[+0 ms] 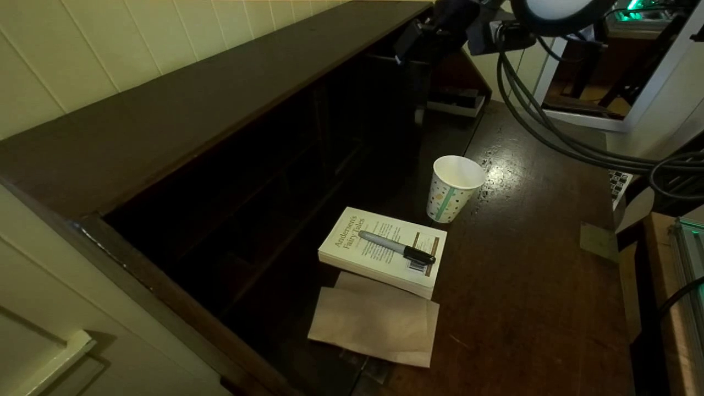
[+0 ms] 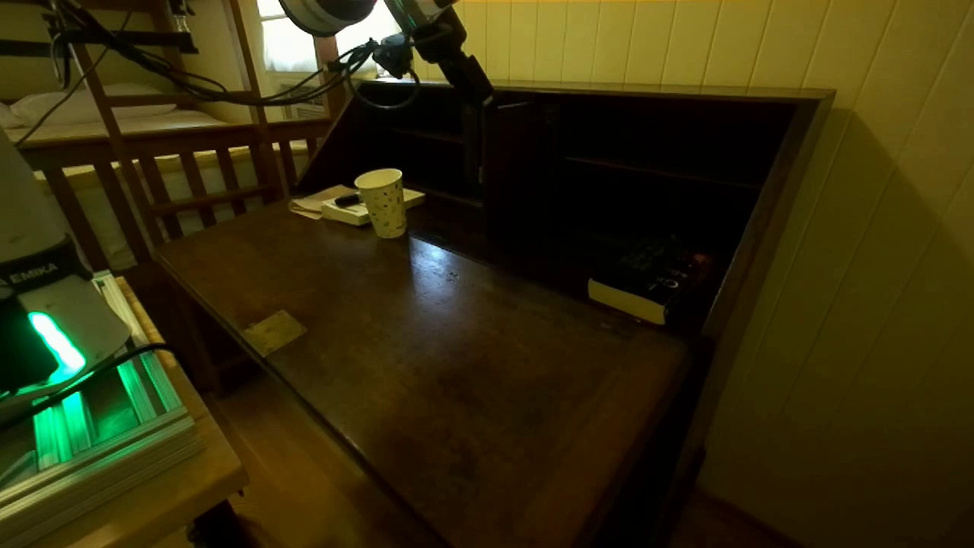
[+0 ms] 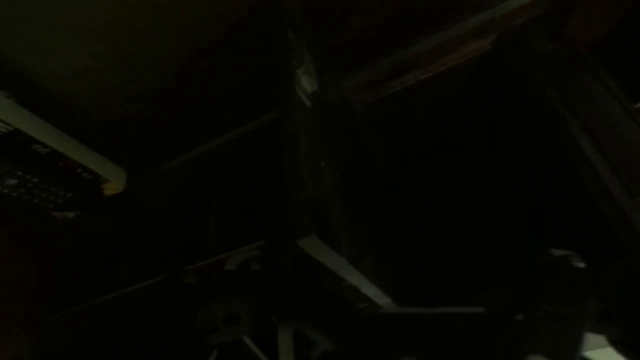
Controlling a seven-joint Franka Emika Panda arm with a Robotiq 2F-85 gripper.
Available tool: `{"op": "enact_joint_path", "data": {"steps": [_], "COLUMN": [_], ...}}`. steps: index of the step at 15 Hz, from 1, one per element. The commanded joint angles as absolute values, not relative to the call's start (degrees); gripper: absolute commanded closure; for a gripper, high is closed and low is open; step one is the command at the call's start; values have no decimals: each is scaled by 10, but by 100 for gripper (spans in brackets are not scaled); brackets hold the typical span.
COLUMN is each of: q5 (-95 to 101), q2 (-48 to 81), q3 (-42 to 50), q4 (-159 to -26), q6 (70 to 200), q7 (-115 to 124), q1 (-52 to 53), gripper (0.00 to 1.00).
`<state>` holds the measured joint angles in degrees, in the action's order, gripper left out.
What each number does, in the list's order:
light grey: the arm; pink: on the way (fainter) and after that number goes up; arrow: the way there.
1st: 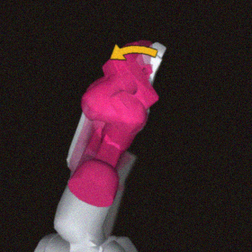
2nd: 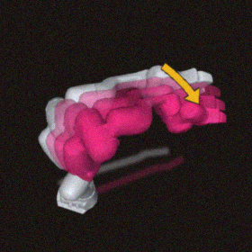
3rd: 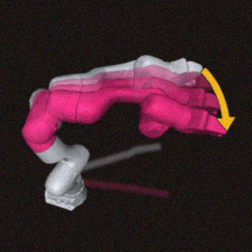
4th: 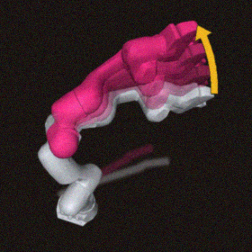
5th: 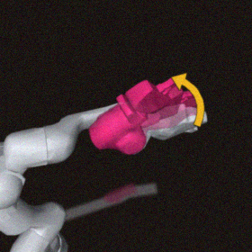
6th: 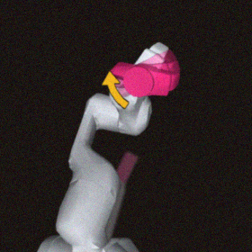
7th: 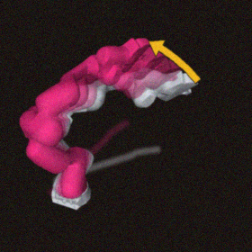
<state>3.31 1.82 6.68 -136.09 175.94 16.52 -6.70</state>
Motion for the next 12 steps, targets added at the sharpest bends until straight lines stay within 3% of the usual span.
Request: {"op": "enact_joint_path", "data": {"steps": [1,6,12], "q5": [-124,-317,-418], "q2": [35,52,95], "q3": [11,-62,-87], "q4": [-1340,-1286,-1250], "q6": [1771,1742,1730], "q7": [58,-108,-240], "q1": [-63,-76,-95], "gripper": [0,0,0]}}
